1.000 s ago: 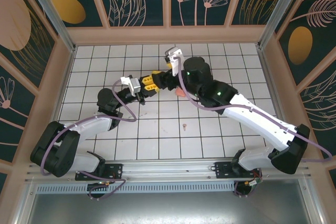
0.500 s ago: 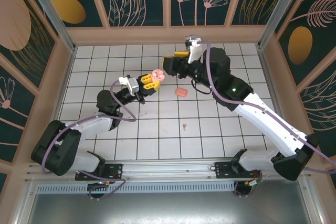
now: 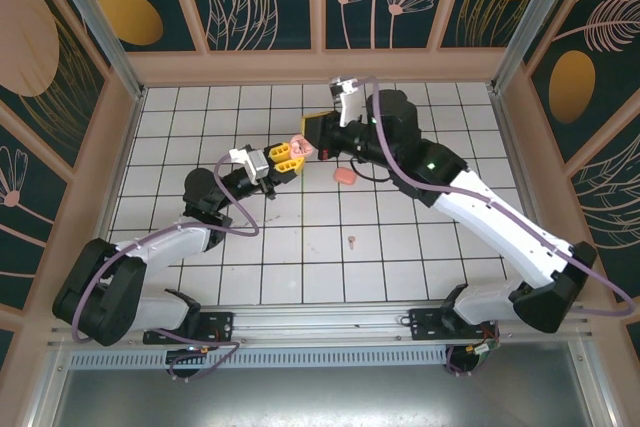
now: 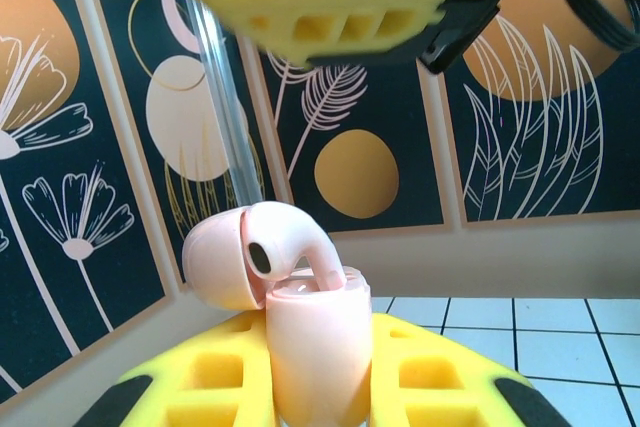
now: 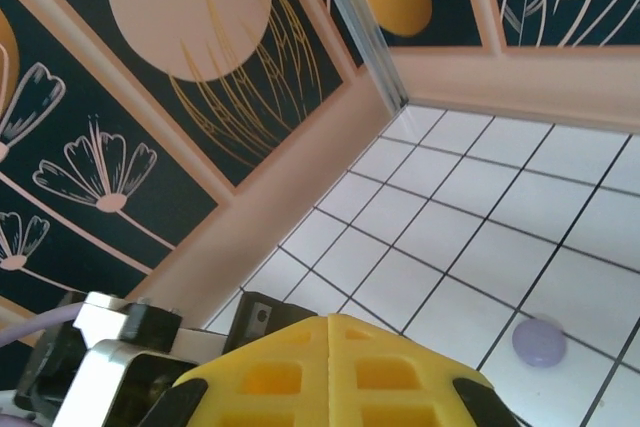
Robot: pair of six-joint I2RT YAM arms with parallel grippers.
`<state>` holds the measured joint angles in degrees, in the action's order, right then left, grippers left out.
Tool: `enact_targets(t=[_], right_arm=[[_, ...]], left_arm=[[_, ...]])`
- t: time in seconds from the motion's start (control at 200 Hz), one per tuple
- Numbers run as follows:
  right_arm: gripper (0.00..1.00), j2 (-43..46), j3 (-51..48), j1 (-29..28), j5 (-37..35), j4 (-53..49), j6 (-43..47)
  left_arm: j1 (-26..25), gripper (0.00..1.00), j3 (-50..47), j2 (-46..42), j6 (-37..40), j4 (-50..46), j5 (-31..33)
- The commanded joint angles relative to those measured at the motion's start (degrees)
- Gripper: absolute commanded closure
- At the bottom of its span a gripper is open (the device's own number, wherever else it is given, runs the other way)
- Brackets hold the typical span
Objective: Insert the wireless bluetooth earbuds into the charging case
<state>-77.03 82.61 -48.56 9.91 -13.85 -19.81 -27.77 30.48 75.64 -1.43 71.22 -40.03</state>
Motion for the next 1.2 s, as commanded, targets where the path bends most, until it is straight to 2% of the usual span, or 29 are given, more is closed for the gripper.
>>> enact_targets(t=[0.0,0.2,0.671,0.746,0.861,1.006,1.051,1.191], right_arm=[[0.98,-2.5,2.55,-1.23,2.23,-1.71,1.45],[0.98,-3.75,1.04,-1.49,2.7,-1.64,1.03],[0.96,2.42,-6.87,-1.24,0.2,0.11,-0.75],[0.88,2.5,-6.43,-1.19,-0.25,0.92,-0.59],[0.85,3.95,-5.54,-1.11,-2.02,2.1,-0.22],[0.71,8.16,-5.59,-0.1,-4.15,1.35,-2.07],[0.63,9.6,-5.95,0.16,-5.64,0.0,-3.18],[0.54,10.98,-7.34,1.56,-13.14,-10.49,-8.58]], left_arm=[[-0.27,1.0,1.51,-1.06,1.93,-1.17,-0.83],[-0.29,1.0,1.75,-0.92,1.86,-0.95,-0.51],[-0.34,1.0,1.86,-0.25,0.34,1.14,-0.73],[-0.25,1.0,1.86,0.21,-0.3,1.8,-1.05],[-0.29,1.0,1.32,0.92,-1.29,2.95,-0.35],[-0.29,1.0,-1.06,3.39,-4.4,10.2,3.53],[-0.27,1.0,-1.67,4.25,-5.63,12.66,4.97],[-0.27,1.0,-2.94,6.65,-8.99,19.98,7.95]])
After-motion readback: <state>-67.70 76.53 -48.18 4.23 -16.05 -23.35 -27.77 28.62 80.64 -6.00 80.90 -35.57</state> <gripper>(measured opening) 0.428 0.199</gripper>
